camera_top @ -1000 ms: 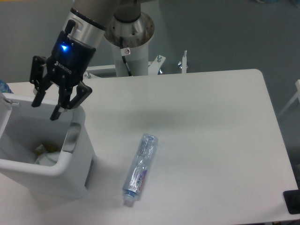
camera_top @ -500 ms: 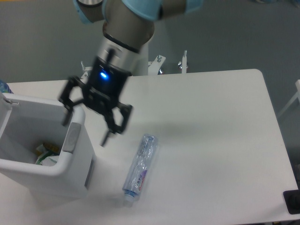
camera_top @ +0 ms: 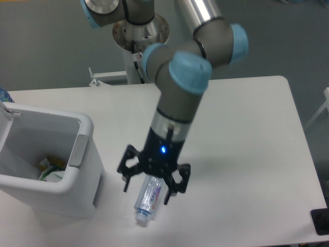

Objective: Place the trash in the trash can
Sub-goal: 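Move the gripper over the clear water bottle and lower it, then close the gripper around the bottle's cap end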

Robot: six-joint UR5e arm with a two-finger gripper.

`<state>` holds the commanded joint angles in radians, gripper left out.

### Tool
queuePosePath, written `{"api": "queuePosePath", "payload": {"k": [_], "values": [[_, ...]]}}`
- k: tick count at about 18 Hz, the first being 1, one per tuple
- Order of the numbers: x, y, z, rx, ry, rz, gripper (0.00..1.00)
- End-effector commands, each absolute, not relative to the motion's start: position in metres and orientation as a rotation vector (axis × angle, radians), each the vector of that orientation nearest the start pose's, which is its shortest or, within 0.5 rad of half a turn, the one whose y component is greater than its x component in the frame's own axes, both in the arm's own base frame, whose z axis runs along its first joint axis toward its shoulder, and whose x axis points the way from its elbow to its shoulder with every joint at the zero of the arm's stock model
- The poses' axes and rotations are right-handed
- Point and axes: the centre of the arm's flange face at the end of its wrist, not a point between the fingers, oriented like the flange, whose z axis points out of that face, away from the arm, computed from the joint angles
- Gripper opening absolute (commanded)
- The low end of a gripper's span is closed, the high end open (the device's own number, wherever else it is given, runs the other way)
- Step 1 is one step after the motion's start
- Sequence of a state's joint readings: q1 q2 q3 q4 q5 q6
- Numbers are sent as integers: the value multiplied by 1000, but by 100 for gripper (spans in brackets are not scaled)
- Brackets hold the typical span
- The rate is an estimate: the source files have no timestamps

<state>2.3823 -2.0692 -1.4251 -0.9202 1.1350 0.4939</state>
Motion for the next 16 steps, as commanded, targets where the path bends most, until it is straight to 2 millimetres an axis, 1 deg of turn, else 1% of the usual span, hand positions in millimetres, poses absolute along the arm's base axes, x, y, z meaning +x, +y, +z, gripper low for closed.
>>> {"api": "queuePosePath", "payload": {"k": [2, 4, 5, 8, 9, 10, 11, 13, 16], "values": [[-383, 606, 322, -2669, -349, -240, 100], [-376, 611, 304, -2714, -351, -285, 100], [-376, 612, 294, -2736, -359, -298, 100], [-370, 623, 276, -2811, -355, -293, 100], [-371, 623, 269, -2833, -362, -304, 100], [-365, 626, 257, -2858, -360, -328, 100], [-361, 630, 248, -2886, -352, -320, 100], [-352, 635, 236, -2942, -318, -278, 100], [-348, 638, 219, -2996, -296, -245, 100]]}}
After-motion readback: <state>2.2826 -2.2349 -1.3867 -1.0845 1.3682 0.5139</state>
